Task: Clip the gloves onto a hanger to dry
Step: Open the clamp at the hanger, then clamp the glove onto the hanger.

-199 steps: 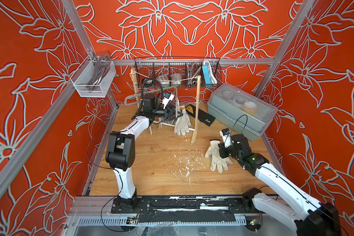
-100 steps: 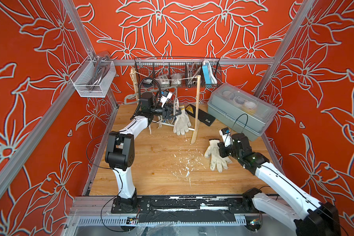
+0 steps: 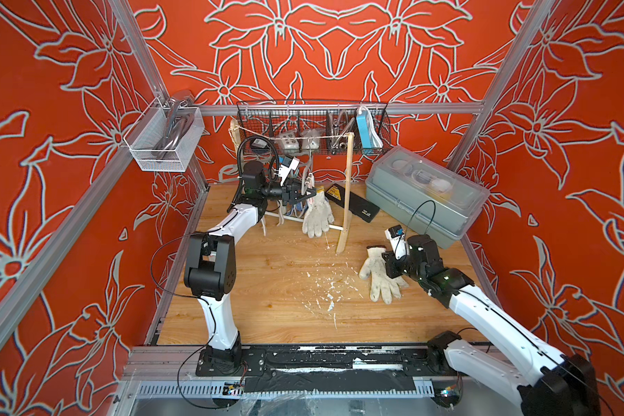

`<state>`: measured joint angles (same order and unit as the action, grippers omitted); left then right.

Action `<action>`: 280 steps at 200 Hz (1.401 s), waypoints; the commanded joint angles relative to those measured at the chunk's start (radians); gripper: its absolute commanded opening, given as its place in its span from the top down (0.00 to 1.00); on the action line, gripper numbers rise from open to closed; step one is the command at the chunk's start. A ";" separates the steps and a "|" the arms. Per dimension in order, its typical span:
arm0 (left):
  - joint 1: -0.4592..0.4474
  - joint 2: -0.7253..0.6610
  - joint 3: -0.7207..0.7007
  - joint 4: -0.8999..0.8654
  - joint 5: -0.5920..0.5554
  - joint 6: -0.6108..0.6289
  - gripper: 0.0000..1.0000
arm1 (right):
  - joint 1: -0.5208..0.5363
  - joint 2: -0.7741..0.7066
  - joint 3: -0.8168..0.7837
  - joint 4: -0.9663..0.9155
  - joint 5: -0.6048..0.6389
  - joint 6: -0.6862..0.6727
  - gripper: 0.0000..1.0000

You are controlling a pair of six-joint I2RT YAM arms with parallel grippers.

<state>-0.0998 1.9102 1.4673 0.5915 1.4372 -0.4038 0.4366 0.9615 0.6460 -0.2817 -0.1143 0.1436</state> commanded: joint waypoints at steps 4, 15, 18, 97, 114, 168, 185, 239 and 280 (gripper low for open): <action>0.008 0.009 -0.011 0.080 0.006 -0.033 0.81 | -0.006 0.015 0.041 0.020 -0.041 0.001 1.00; 0.008 0.008 -0.012 0.081 0.006 -0.032 0.82 | -0.006 0.020 0.051 0.026 -0.064 -0.001 1.00; 0.010 0.007 -0.012 0.081 0.005 -0.033 0.83 | -0.006 0.023 0.054 0.028 -0.074 -0.002 1.00; 0.007 -0.018 -0.004 -0.078 0.010 0.035 0.88 | 0.137 0.221 0.325 0.036 -0.082 -0.247 1.00; 0.004 -0.035 0.000 -0.190 -0.011 0.120 0.89 | 0.198 0.299 0.395 0.078 -0.005 -0.267 1.00; -0.008 -0.067 -0.017 -0.256 -0.075 0.177 0.92 | 0.298 0.520 0.586 0.118 0.142 -0.178 1.00; -0.012 -0.075 -0.023 -0.288 -0.098 0.202 0.93 | 0.312 0.568 0.626 0.131 0.199 -0.141 1.00; -0.023 -0.095 -0.039 -0.352 -0.162 0.258 0.92 | 0.335 0.635 0.669 0.235 0.167 -0.065 1.00; -0.024 -0.097 -0.038 -0.363 -0.167 0.269 0.92 | 0.337 0.644 0.675 0.228 0.107 -0.060 1.00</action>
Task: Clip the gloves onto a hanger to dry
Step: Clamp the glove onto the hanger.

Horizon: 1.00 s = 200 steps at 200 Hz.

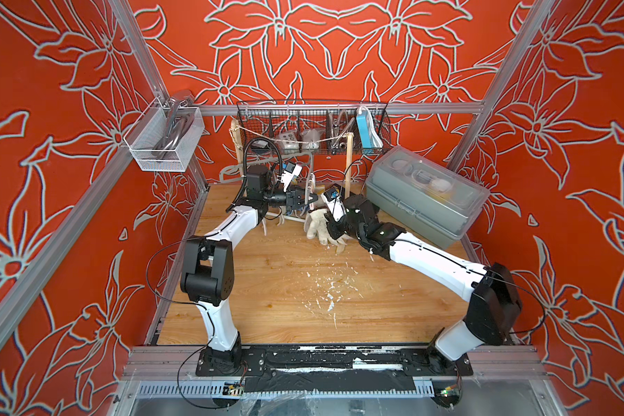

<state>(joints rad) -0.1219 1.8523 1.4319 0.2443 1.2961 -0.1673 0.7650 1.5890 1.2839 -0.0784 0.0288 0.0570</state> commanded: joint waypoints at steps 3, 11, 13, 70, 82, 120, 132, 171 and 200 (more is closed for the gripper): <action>-0.002 -0.039 -0.002 -0.016 -0.026 0.032 0.92 | 0.007 0.017 0.038 0.023 -0.036 0.026 1.00; -0.003 -0.038 -0.002 -0.016 -0.024 0.032 0.92 | 0.008 0.017 0.037 0.028 -0.036 0.027 1.00; -0.004 -0.039 -0.002 -0.017 -0.023 0.032 0.92 | 0.007 0.017 0.037 0.029 -0.036 0.028 1.00; -0.015 -0.040 -0.002 -0.027 -0.018 0.032 0.92 | 0.008 0.058 0.097 -0.024 -0.030 0.029 1.00; -0.016 -0.042 -0.002 -0.029 -0.020 0.032 0.92 | 0.008 0.073 0.121 -0.053 -0.027 0.033 1.00; -0.017 -0.046 -0.002 -0.095 -0.041 0.089 0.92 | 0.008 0.061 0.112 -0.015 -0.048 0.070 1.00; -0.018 -0.046 -0.002 -0.106 -0.048 0.098 0.91 | 0.008 0.057 0.103 0.005 -0.055 0.081 1.00; -0.018 -0.050 0.015 -0.171 -0.073 0.122 0.67 | 0.008 0.063 0.098 0.016 -0.062 0.089 1.00; -0.015 -0.080 0.015 -0.272 -0.103 0.188 0.47 | 0.007 0.058 0.084 0.020 -0.051 0.086 1.00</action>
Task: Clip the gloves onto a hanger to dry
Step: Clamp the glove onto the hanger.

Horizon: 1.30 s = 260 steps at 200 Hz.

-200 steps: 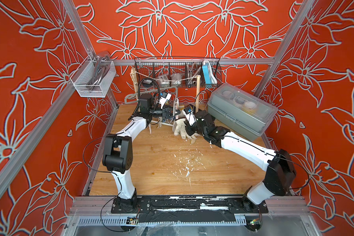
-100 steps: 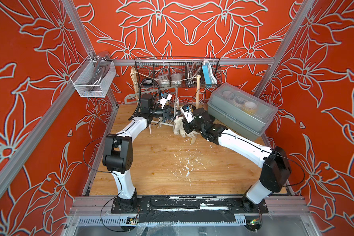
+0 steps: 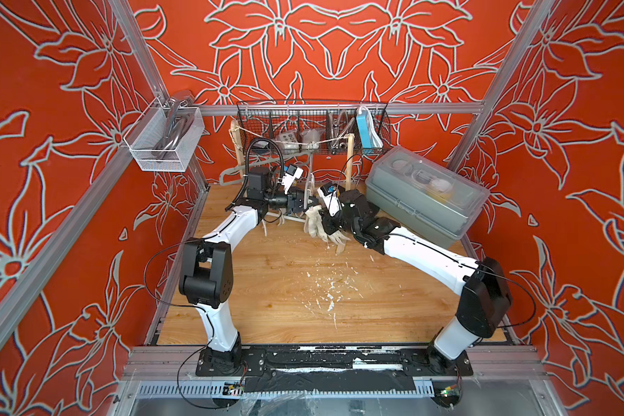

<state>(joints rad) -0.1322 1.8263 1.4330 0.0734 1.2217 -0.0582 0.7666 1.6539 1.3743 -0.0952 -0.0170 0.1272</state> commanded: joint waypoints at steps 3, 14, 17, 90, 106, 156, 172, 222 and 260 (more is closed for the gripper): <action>-0.003 -0.058 0.011 -0.110 -0.033 0.084 0.46 | 0.005 -0.008 -0.009 0.037 -0.004 0.015 1.00; 0.003 -0.076 0.001 -0.140 -0.045 0.100 0.41 | 0.005 -0.014 -0.019 0.038 0.001 0.010 1.00; 0.004 -0.081 -0.002 -0.150 -0.047 0.106 0.40 | 0.005 -0.015 -0.022 0.038 0.003 0.009 1.00; 0.035 -0.283 -0.115 -0.455 -0.205 0.250 0.16 | 0.004 -0.039 -0.067 0.052 -0.006 -0.005 0.87; 0.039 -0.341 -0.149 -0.507 -0.248 0.256 0.15 | 0.004 -0.041 -0.069 0.053 -0.009 -0.016 0.80; 0.111 -0.540 -0.224 -0.727 -0.470 0.266 0.15 | 0.001 -0.057 -0.081 0.051 -0.015 -0.041 0.67; 0.159 -0.595 -0.299 -0.698 -0.574 0.212 0.16 | -0.003 -0.060 -0.082 0.046 -0.022 -0.047 0.64; 0.324 -0.669 -0.507 -0.485 -0.737 0.055 0.20 | -0.021 -0.100 -0.101 0.022 -0.032 -0.079 0.58; 0.426 -0.594 -0.554 -0.356 -0.802 0.021 0.22 | -0.051 -0.153 -0.135 -0.003 -0.047 -0.104 0.54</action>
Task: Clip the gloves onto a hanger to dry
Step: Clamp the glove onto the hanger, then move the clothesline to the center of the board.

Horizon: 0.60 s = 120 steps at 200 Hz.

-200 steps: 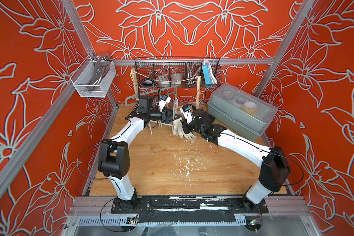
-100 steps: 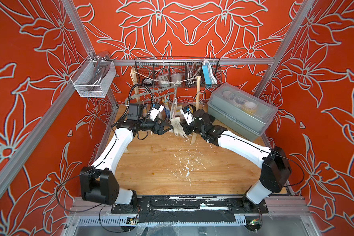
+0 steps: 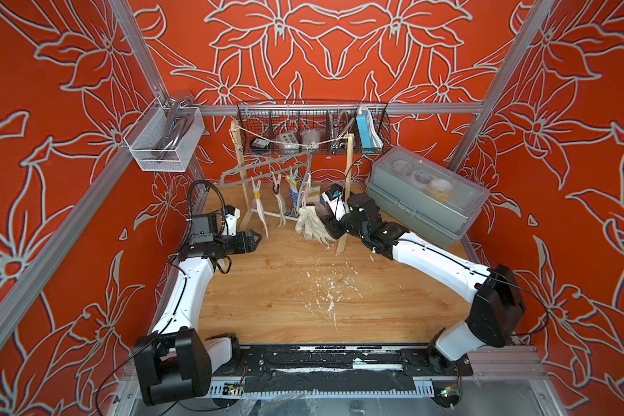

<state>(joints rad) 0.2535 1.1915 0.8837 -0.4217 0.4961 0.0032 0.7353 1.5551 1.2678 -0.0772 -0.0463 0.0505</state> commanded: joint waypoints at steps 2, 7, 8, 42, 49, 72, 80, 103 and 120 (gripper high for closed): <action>0.046 0.047 -0.005 0.145 -0.078 -0.044 0.22 | -0.023 -0.058 -0.031 -0.022 -0.020 -0.029 0.54; 0.058 0.059 -0.002 0.169 -0.082 -0.052 0.22 | -0.028 -0.066 -0.036 -0.022 -0.022 -0.028 0.54; 0.060 0.061 -0.002 0.175 -0.083 -0.053 0.22 | -0.029 -0.067 -0.037 -0.022 -0.022 -0.028 0.54; 0.107 0.163 -0.021 0.468 -0.100 -0.091 0.23 | -0.070 -0.108 -0.070 -0.021 -0.044 -0.037 0.51; 0.109 0.201 -0.010 0.524 -0.096 -0.093 0.23 | -0.076 -0.117 -0.075 -0.022 -0.049 -0.041 0.50; 0.109 0.315 0.046 0.643 -0.085 -0.094 0.25 | -0.108 -0.138 -0.080 -0.044 -0.068 -0.051 0.49; 0.107 0.354 0.060 0.694 -0.072 -0.097 0.26 | -0.119 -0.146 -0.082 -0.048 -0.078 -0.051 0.49; 0.097 0.466 0.092 0.840 -0.017 -0.095 0.27 | -0.142 -0.159 -0.082 -0.069 -0.088 -0.068 0.48; 0.065 0.537 0.146 0.869 0.009 -0.016 0.26 | -0.161 -0.164 -0.083 -0.080 -0.096 -0.077 0.48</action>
<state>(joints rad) 0.3542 1.6558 0.9646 0.2771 0.4423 -0.0826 0.5945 1.4200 1.1973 -0.1223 -0.1112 0.0021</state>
